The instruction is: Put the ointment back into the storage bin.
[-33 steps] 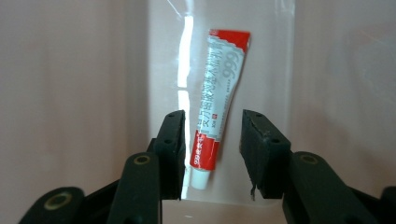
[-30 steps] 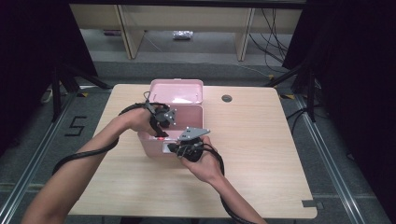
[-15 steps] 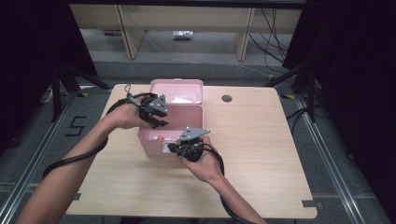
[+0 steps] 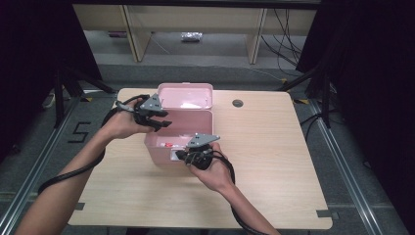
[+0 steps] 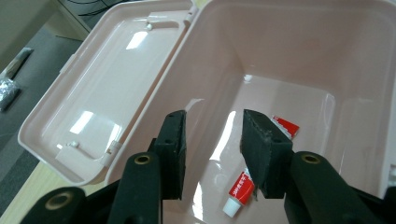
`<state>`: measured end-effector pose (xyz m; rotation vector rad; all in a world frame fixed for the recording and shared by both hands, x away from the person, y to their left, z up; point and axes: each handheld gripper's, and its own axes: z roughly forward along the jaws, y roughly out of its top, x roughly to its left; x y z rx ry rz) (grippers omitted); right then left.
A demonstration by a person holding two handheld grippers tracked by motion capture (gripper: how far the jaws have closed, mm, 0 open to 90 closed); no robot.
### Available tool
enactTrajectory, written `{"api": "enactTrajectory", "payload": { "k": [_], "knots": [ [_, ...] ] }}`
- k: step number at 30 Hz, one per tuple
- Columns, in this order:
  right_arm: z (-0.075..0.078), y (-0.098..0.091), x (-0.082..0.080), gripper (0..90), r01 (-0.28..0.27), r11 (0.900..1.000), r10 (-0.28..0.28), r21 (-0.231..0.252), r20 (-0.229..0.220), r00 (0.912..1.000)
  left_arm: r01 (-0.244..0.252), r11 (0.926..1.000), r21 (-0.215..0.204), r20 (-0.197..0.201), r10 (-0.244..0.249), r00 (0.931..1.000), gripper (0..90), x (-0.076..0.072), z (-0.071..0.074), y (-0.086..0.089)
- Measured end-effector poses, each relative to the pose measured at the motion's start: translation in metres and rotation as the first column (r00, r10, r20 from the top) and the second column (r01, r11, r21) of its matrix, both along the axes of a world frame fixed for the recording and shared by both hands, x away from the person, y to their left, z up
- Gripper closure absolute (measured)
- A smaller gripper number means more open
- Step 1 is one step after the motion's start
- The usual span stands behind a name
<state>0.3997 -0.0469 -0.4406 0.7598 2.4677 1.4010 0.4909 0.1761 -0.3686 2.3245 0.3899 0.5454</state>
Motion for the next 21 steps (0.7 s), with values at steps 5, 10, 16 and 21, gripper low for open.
{"api": "enactTrajectory", "payload": {
  "k": [5, 10, 16, 21],
  "knots": [
    [0.000, 0.000, 0.000, 90.0, 0.000, 1.0000, 0.000, -0.001, 0.001, 1.0000, -0.059, 0.9969, -0.052, -0.003, 0.059, 0.9983, 59.3, -0.001, -0.001, 0.005],
    [0.000, 0.000, 0.000, 90.0, -0.001, 1.0000, 0.001, 0.000, -0.002, 1.0000, -0.137, 0.9827, -0.124, 0.009, 0.139, 0.9902, 59.2, 0.001, 0.002, 0.011],
    [0.001, 0.001, -0.001, 90.0, 0.009, 1.0000, -0.009, 0.001, -0.013, 0.9999, -0.227, 0.9561, -0.186, 0.001, 0.231, 0.9730, 57.6, 0.004, 0.003, 0.022],
    [0.001, 0.001, -0.001, 90.0, 0.010, 0.9999, -0.010, -0.002, -0.014, 0.9998, -0.290, 0.9272, -0.237, -0.010, 0.296, 0.9552, 56.9, 0.006, 0.003, 0.029]
  ]
}}
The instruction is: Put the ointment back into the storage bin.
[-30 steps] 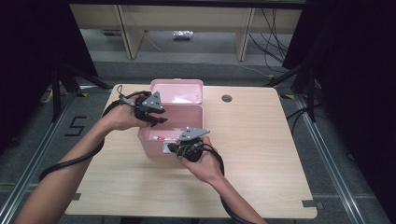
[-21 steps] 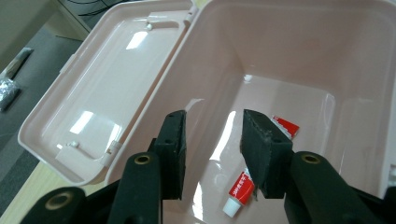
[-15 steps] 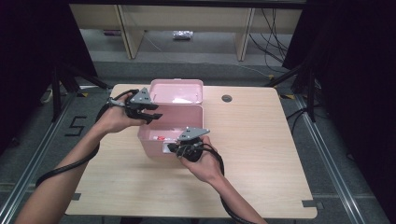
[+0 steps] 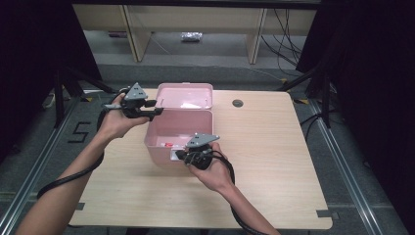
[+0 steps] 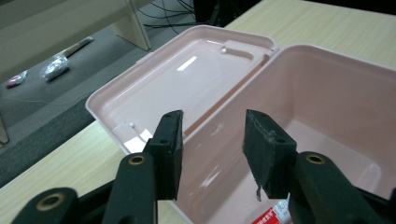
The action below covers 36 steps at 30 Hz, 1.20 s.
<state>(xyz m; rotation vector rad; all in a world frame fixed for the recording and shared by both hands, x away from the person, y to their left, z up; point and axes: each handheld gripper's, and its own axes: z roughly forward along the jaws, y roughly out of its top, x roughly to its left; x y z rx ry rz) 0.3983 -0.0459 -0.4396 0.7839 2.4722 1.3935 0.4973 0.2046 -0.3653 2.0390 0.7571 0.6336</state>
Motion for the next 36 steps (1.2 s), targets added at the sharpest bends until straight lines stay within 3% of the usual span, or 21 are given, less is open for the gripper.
{"api": "enactTrajectory", "payload": {
  "k": [2, 3, 4, 5, 6, 7, 10, 11, 12, 22, 23, 26, 27, 28, 29, 36],
  "knots": [
    [0.000, 0.000, 0.000, 90.0, -0.002, 1.0000, 0.002, -0.002, 0.006, 1.0000, -0.014, 0.9999, -0.009, 0.014, 0.014, 0.9998, 56.2, 0.001, 0.000, 0.002],
    [0.000, 0.000, 0.000, 90.0, -0.004, 1.0000, 0.004, -0.003, 0.005, 1.0000, -0.024, 0.9990, -0.037, 0.019, 0.024, 0.9995, 56.1, 0.002, -0.002, 0.001],
    [0.001, 0.000, 0.001, 90.0, -0.010, 0.9999, 0.010, -0.008, 0.022, 0.9997, -0.026, 0.9993, -0.026, 0.019, 0.027, 0.9995, 56.1, 0.002, -0.001, 0.002],
    [0.001, 0.000, 0.001, 90.0, -0.009, 0.9999, 0.010, -0.009, 0.023, 0.9997, -0.038, 0.9983, -0.045, 0.021, 0.039, 0.9990, 55.9, 0.003, -0.002, 0.002],
    [0.001, 0.000, 0.001, 90.0, -0.007, 0.9999, 0.007, -0.009, 0.024, 0.9997, -0.031, 0.9992, -0.026, 0.023, 0.032, 0.9992, 55.9, 0.004, -0.002, 0.003],
    [0.001, 0.000, 0.001, 90.0, -0.007, 0.9999, 0.007, -0.009, 0.024, 0.9997, -0.042, 0.9978, -0.051, 0.021, 0.044, 0.9988, 55.9, 0.004, -0.003, 0.002],
    [0.001, 0.000, 0.001, 90.0, -0.009, 0.9999, 0.009, -0.006, 0.016, 0.9998, -0.054, 0.9977, -0.042, 0.020, 0.055, 0.9983, 56.0, 0.006, -0.004, 0.004],
    [0.001, 0.000, 0.001, 90.0, -0.010, 0.9999, 0.010, -0.007, 0.018, 0.9998, -0.066, 0.9955, -0.067, 0.021, 0.068, 0.9975, 56.1, 0.007, -0.006, 0.003],
    [0.001, 0.001, 0.001, 90.0, -0.009, 0.9999, 0.010, -0.007, 0.017, 0.9998, -0.063, 0.9965, -0.054, 0.021, 0.065, 0.9977, 56.1, 0.007, -0.005, 0.005],
    [0.002, 0.001, 0.000, 90.0, 0.000, 0.9999, 0.000, -0.011, -0.001, 1.0000, -0.097, 0.9909, -0.093, 0.019, 0.099, 0.9949, 56.4, 0.011, -0.009, 0.005],
    [0.002, 0.001, 0.000, 90.0, 0.001, 1.0000, -0.001, -0.010, -0.006, 1.0000, -0.093, 0.9927, -0.077, 0.019, 0.095, 0.9953, 56.5, 0.012, -0.008, 0.007],
    [0.003, 0.000, 0.002, 89.2, -0.008, 0.9998, 0.008, -0.019, 0.023, 0.9997, -0.109, 0.9883, -0.106, 0.018, 0.111, 0.9936, 57.0, 0.014, -0.010, 0.007],
    [0.002, 0.001, 0.002, 88.7, -0.005, 1.0000, 0.005, 0.001, 0.032, 0.9995, -0.115, 0.9880, -0.104, 0.014, 0.117, 0.9931, 57.1, 0.014, -0.009, 0.007],
    [0.002, 0.002, 0.001, 88.6, 0.005, 1.0000, -0.005, 0.008, 0.005, 1.0000, -0.115, 0.9888, -0.096, 0.013, 0.116, 0.9931, 57.3, 0.014, -0.009, 0.007],
    [0.002, 0.001, 0.002, 88.6, -0.009, 0.9999, 0.009, -0.005, 0.029, 0.9995, -0.110, 0.9888, -0.101, 0.016, 0.112, 0.9935, 57.4, 0.015, -0.010, 0.007],
    [0.004, 0.001, 0.002, 88.4, -0.009, 0.9999, 0.010, -0.013, 0.020, 0.9998, -0.121, 0.9867, -0.109, 0.011, 0.123, 0.9924, 57.7, 0.017, -0.011, 0.006]
  ]
}}
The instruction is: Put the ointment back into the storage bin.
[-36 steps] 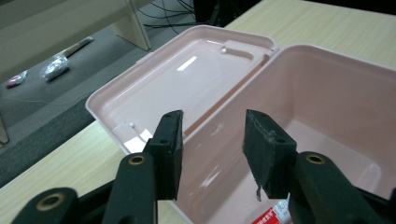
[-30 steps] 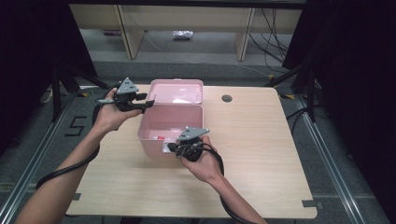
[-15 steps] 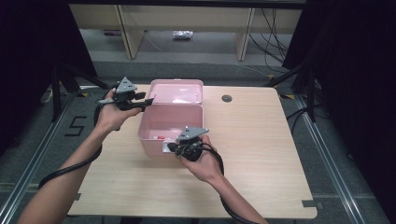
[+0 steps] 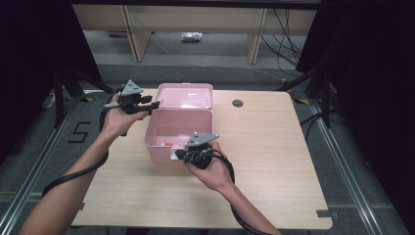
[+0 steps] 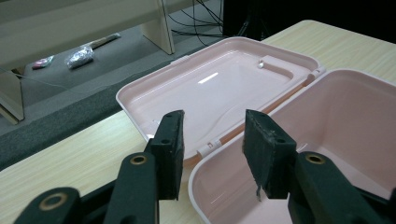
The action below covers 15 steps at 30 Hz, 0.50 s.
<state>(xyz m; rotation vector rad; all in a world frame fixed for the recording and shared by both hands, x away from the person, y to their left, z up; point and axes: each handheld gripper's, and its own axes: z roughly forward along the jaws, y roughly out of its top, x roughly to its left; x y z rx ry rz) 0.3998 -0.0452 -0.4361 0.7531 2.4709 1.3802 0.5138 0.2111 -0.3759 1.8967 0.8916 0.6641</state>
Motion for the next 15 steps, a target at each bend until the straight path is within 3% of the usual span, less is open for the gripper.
{"api": "enactTrajectory", "payload": {
  "k": [3, 4, 9, 10, 12, 14, 15],
  "knots": [
    [-0.0006, 0.0010, -0.0002, 87.3, 0.002, 0.9999, -0.002, 0.012, 0.005, 1.0000, -0.005, 1.0000, -0.003, 0.003, 0.005, 1.0000, 57.9, 0.0009, -0.0003, -0.0003],
    [-0.0006, 0.0017, -0.0017, 87.2, 0.015, 0.9997, -0.014, 0.021, -0.015, 0.9998, -0.005, 1.0000, -0.007, 0.001, 0.005, 1.0000, 58.0, 0.0013, -0.0006, -0.0004],
    [0.0013, 0.0010, -0.0029, 86.7, 0.014, 0.9998, -0.013, 0.014, -0.026, 0.9996, -0.017, 0.9998, -0.012, -0.007, 0.017, 0.9998, 59.2, 0.0029, -0.0018, 0.0003],
    [0.0001, 0.0016, -0.0010, 86.6, 0.004, 0.9997, -0.004, 0.022, 0.008, 1.0000, -0.019, 0.9998, -0.012, -0.007, 0.019, 0.9998, 59.3, 0.0035, -0.0020, 0.0007],
    [0.0024, 0.0008, -0.0021, 86.3, -0.003, 0.9998, 0.003, 0.021, -0.007, 1.0000, -0.025, 0.9994, -0.025, -0.007, 0.025, 0.9997, 59.5, 0.0046, -0.0024, 0.0009],
    [0.0047, 0.0008, -0.0050, 86.1, 0.015, 0.9995, -0.014, 0.027, -0.025, 0.9996, -0.035, 0.9990, -0.026, -0.012, 0.035, 0.9993, 59.6, 0.0054, -0.0021, 0.0015],
    [0.0050, 0.0009, -0.0044, 86.0, 0.017, 0.9994, -0.017, 0.030, -0.006, 0.9998, -0.054, 0.9977, -0.041, -0.040, 0.053, 0.9978, 59.6, 0.0040, -0.0026, 0.0009]
  ]
}}
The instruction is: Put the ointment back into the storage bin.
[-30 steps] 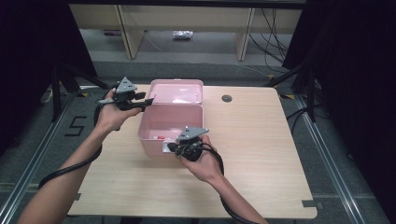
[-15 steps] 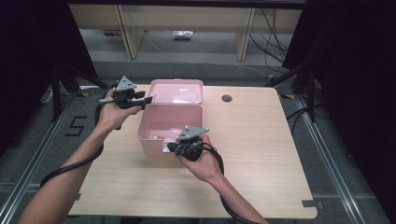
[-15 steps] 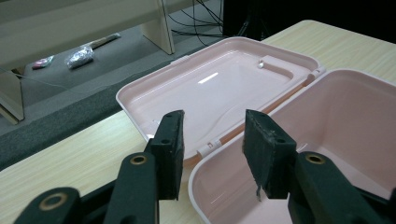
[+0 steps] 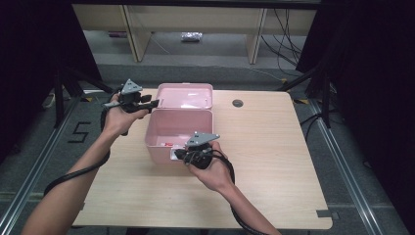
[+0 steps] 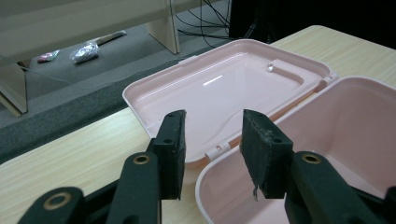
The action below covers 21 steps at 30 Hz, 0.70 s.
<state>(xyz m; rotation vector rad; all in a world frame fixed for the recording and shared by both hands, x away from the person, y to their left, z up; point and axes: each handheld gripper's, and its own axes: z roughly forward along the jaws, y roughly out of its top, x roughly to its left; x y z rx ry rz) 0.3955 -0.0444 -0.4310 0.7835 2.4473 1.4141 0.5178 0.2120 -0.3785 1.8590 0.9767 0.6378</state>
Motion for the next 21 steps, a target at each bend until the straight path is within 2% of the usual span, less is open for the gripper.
{"api": "enactTrajectory", "payload": {
  "k": [2, 3, 4, 5, 6, 7, 8, 11, 14, 15, 18, 20, 21],
  "knots": [
    [0.003, -0.002, 0.001, 85.8, -0.015, 0.9997, 0.015, -0.018, 0.028, 0.9995, -0.009, 0.9998, -0.015, -0.003, 0.009, 1.0000, 59.6, 0.001, -0.001, -0.001],
    [0.003, -0.001, 0.000, 85.8, -0.013, 0.9999, 0.013, -0.010, 0.000, 0.9999, -0.010, 0.9998, -0.018, -0.004, 0.010, 0.9999, 59.5, 0.002, -0.001, 0.000],
    [0.003, -0.001, 0.000, 85.7, -0.009, 1.0000, 0.009, 0.003, 0.006, 0.9999, -0.011, 0.9998, -0.019, -0.005, 0.011, 0.9999, 59.5, 0.002, -0.001, 0.000],
    [0.005, -0.003, 0.000, 85.6, -0.012, 0.9999, 0.012, -0.007, -0.007, 0.9999, -0.013, 0.9997, -0.018, -0.005, 0.013, 0.9999, 59.5, 0.003, -0.001, 0.000],
    [0.005, -0.003, 0.000, 85.6, 0.001, 1.0000, -0.001, -0.003, -0.007, 1.0000, -0.018, 0.9995, -0.025, -0.005, 0.018, 0.9998, 59.5, 0.003, -0.001, 0.000],
    [0.006, -0.004, 0.000, 85.6, 0.004, 1.0000, -0.004, 0.002, 0.015, 0.9999, -0.019, 0.9995, -0.027, -0.005, 0.019, 0.9998, 59.4, 0.004, -0.001, 0.000],
    [0.007, -0.005, 0.000, 85.6, 0.002, 1.0000, -0.002, 0.008, 0.005, 1.0000, -0.020, 0.9995, -0.025, -0.006, 0.019, 0.9998, 59.4, 0.004, -0.001, 0.001],
    [0.010, -0.006, 0.001, 85.6, 0.003, 0.9999, -0.003, 0.011, 0.029, 0.9996, -0.027, 0.9992, -0.030, -0.004, 0.027, 0.9996, 59.1, 0.006, -0.002, 0.000],
    [0.011, -0.008, 0.002, 85.5, 0.011, 0.9999, -0.011, 0.009, 0.017, 0.9998, -0.038, 0.9987, -0.036, -0.003, 0.038, 0.9993, 58.9, 0.010, -0.002, 0.001],
    [0.011, -0.008, 0.003, 85.5, 0.009, 0.9999, -0.009, 0.012, 0.030, 0.9995, -0.040, 0.9984, -0.039, -0.004, 0.040, 0.9992, 58.8, 0.011, -0.003, 0.001],
    [0.013, -0.011, 0.003, 85.4, 0.020, 0.9996, -0.021, 0.021, 0.019, 0.9996, -0.048, 0.9981, -0.039, -0.007, 0.048, 0.9988, 58.6, 0.014, -0.004, 0.001],
    [0.015, -0.015, 0.005, 85.3, 0.021, 0.9997, -0.021, 0.012, 0.039, 0.9990, -0.055, 0.9974, -0.047, -0.011, 0.054, 0.9985, 58.4, 0.016, -0.005, 0.000],
    [0.016, -0.016, 0.004, 85.2, 0.031, 0.9993, -0.031, 0.019, 0.030, 0.9991, -0.057, 0.9972, -0.048, -0.012, 0.057, 0.9983, 58.4, 0.017, -0.005, 0.000]
  ]
}}
